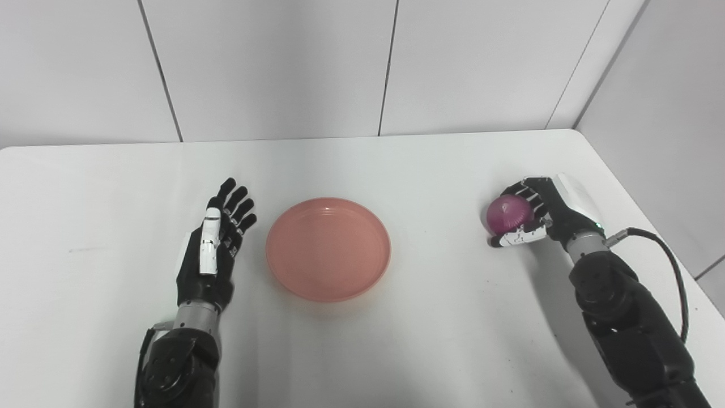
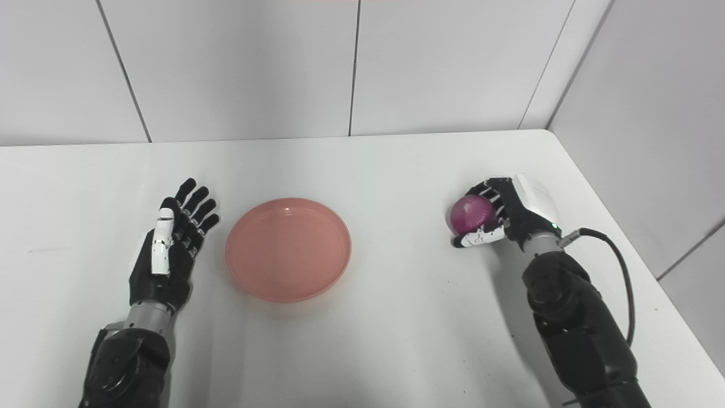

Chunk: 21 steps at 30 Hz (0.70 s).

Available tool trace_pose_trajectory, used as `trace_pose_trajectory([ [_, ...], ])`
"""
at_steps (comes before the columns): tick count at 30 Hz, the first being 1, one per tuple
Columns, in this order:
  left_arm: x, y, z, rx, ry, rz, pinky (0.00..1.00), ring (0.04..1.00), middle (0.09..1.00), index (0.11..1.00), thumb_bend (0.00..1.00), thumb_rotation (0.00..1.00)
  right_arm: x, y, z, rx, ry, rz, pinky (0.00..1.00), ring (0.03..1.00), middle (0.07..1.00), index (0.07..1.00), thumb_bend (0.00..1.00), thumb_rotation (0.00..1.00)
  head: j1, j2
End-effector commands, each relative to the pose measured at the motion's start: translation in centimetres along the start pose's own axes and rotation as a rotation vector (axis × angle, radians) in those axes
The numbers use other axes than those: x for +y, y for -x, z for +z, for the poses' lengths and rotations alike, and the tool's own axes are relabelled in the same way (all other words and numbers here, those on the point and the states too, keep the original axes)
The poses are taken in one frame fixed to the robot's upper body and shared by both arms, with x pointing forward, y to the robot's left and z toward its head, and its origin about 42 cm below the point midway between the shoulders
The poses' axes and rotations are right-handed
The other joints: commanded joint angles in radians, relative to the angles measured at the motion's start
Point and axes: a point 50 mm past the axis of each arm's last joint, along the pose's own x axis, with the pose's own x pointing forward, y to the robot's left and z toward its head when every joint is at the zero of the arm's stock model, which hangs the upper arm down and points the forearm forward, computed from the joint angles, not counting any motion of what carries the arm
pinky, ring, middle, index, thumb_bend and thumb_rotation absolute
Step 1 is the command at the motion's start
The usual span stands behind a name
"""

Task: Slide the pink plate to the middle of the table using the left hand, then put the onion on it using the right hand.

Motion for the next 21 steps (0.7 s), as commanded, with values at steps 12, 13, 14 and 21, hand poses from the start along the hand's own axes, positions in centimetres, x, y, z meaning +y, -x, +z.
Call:
trace_pose_trajectory([
  [12,0.1,0.5,-1.0,0.046,0.004,0.009,0.91,0.924,0.933,0.910,0.46,1.00,-3.4,0.9,4.6,-0.155,-0.001,-0.119,0.44,0.479,0.540,0.487,0.52,0.13,0.010,-0.002],
  [13,0.1,0.5,-1.0,0.046,0.004,0.008,0.91,0.924,0.933,0.911,0.46,1.00,-3.5,1.0,4.8,-0.163,-0.003,-0.119,0.44,0.477,0.540,0.487,0.52,0.13,0.012,-0.003],
  [14,0.1,0.5,-1.1,0.047,0.005,0.008,0.91,0.923,0.933,0.911,0.46,1.00,-3.5,1.0,5.0,-0.169,-0.006,-0.117,0.45,0.483,0.544,0.487,0.52,0.13,0.012,-0.003],
  [21,-0.1,0.6,-1.2,0.052,0.000,0.011,0.91,0.920,0.931,0.908,0.47,1.00,-3.7,1.2,6.9,-0.215,-0.018,-0.119,0.46,0.501,0.553,0.487,0.52,0.13,0.023,-0.005],
])
